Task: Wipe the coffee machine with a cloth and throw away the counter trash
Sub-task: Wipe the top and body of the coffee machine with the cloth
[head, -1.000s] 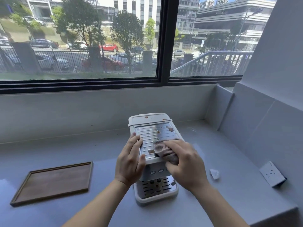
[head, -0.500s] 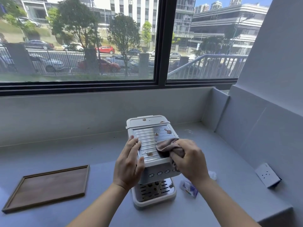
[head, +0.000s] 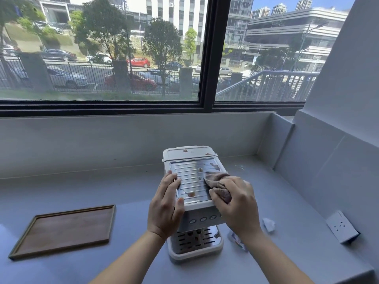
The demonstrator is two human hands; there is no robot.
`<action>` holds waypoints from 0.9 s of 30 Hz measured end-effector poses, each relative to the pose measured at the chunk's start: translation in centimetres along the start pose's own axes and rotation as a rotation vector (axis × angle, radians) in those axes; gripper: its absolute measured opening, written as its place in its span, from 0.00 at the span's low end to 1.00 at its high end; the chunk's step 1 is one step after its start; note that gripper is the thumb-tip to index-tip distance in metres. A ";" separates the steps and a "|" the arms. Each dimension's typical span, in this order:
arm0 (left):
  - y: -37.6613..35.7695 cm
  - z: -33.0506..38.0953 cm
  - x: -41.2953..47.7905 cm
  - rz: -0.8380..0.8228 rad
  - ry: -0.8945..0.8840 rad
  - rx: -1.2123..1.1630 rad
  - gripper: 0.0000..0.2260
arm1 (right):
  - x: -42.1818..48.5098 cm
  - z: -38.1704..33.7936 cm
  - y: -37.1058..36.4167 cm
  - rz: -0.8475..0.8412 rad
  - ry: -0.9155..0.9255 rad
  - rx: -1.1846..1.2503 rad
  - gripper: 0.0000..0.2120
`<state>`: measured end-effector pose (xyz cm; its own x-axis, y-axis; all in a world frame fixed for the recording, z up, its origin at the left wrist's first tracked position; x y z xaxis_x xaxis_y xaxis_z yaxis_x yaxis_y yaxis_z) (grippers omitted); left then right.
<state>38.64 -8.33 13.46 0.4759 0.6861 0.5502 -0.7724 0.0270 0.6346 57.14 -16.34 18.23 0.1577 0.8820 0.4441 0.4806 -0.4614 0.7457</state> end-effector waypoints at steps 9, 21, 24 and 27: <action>-0.2 -0.1 -0.2 0.071 0.039 -0.147 0.21 | 0.4 1.4 0.3 0.048 -0.162 0.186 0.08; -0.3 -0.3 -0.2 0.051 0.038 -0.116 0.22 | 8.6 3.7 1.9 -0.016 -0.369 0.255 0.06; -0.2 -0.3 -0.2 0.042 0.032 -0.090 0.22 | 7.7 2.9 -0.7 -0.196 -0.317 0.160 0.08; -0.3 -0.3 -0.2 0.039 0.026 -0.072 0.22 | 6.4 2.9 -0.4 -0.177 -0.287 0.041 0.09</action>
<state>38.62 -8.24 13.02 0.4342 0.7065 0.5589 -0.8189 0.0511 0.5716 60.45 -10.23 19.38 0.3023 0.9418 0.1470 0.5557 -0.2995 0.7756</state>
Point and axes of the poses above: each hand's wrist, its own x-axis towards the middle knuckle, its own y-axis out of the back of the hand, z = x × y, the point moved 5 cm from there along x, towards the middle knuckle, and after that the axes turned 13 degrees about -z, right-handed, at the moved point
